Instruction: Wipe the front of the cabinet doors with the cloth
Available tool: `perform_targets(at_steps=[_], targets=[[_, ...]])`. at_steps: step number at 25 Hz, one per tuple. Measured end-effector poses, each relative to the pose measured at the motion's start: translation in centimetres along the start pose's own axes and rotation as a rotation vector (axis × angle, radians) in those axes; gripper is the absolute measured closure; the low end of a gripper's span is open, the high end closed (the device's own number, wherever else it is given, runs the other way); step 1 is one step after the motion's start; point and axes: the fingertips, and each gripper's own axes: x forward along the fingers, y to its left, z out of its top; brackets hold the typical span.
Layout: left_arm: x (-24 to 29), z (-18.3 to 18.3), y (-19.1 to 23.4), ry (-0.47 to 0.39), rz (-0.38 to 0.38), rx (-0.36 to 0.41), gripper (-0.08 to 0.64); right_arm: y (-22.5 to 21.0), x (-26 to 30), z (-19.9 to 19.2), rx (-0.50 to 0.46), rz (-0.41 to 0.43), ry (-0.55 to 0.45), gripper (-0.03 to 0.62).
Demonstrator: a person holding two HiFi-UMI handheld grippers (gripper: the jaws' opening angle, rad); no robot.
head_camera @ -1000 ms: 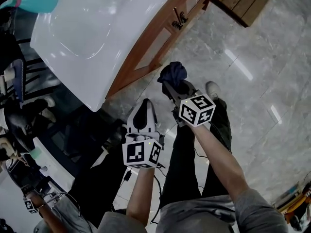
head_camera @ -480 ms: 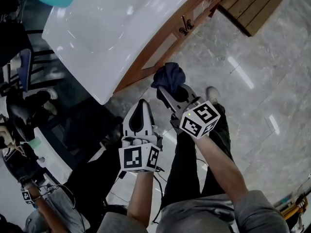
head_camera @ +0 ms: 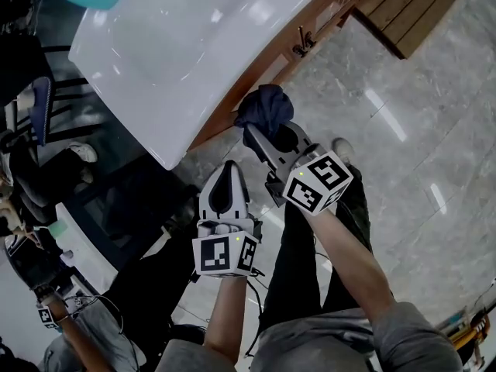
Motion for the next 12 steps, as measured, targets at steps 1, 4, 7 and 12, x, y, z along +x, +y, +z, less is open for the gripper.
perform_targets(at_steps=[1,4,7,12], targets=[[0.1,0.0,0.1,0.002,-0.002,0.0,0.554,0.0,0.3,0.3,-0.001,-0.003,-0.005,0.502],[0.5,0.3,0.3,0.004,-0.009,0.0,0.552,-0.3,1.2,1.1,0.0,-0.013,-0.015,0.502],[1.0,0.5,0.2,0.007,-0.02,0.001,0.552,-0.5,1.6,1.3,0.008,-0.026,-0.029,0.502],[2.1,0.6,-0.1,0.016,-0.042,0.0,0.553,-1.1,2.2,1.6,0.002,-0.058,-0.034,0.502]])
